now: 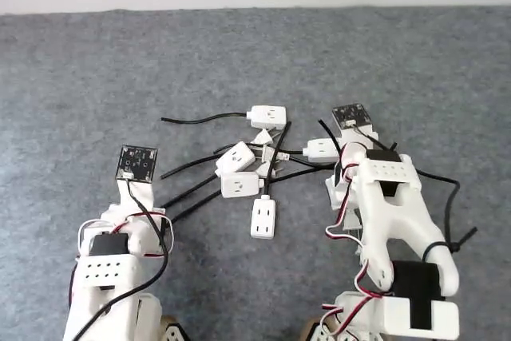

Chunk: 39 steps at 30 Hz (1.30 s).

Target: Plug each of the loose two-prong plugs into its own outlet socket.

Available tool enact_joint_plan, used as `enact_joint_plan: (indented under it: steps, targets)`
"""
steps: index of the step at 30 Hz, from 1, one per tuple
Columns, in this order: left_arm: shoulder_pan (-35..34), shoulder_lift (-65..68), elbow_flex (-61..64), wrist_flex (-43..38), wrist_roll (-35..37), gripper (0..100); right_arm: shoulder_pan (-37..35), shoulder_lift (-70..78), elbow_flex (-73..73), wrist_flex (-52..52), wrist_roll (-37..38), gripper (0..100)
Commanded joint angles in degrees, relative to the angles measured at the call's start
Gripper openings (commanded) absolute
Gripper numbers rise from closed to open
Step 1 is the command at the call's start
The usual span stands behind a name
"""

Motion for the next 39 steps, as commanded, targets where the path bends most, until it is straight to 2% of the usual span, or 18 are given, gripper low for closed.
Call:
enact_joint_plan:
  steps: [1, 5, 10, 24, 30, 39]
  targets:
    - [-0.4, -0.9, -0.3, -1.3, -0.4, 3, 0.1, -0.2, -2.8, -0.6, 0.8, 11.0]
    - [-0.4, -0.9, -0.3, -1.3, -0.4, 3, 0.4, -0.2, -2.8, 0.2, 0.9, 10.6]
    - [-0.4, -0.9, -0.3, -1.3, -0.4, 3, 1.5, -0.1, -2.8, 0.2, 1.8, 1.1]
    - [-0.4, -0.9, -0.3, -1.3, -0.4, 3, 2.2, 2.7, -5.4, 2.2, 3.2, 4.5]
    - [-0.4, -0.9, -0.3, -1.3, -0.4, 3, 0.8, 2.5, -8.0, 8.0, 3.2, 6.6]
    - [-0.4, -0.9, -0.4, -1.3, -0.5, 3, -0.4, 2.5, -8.4, 9.5, 3.2, 8.7]
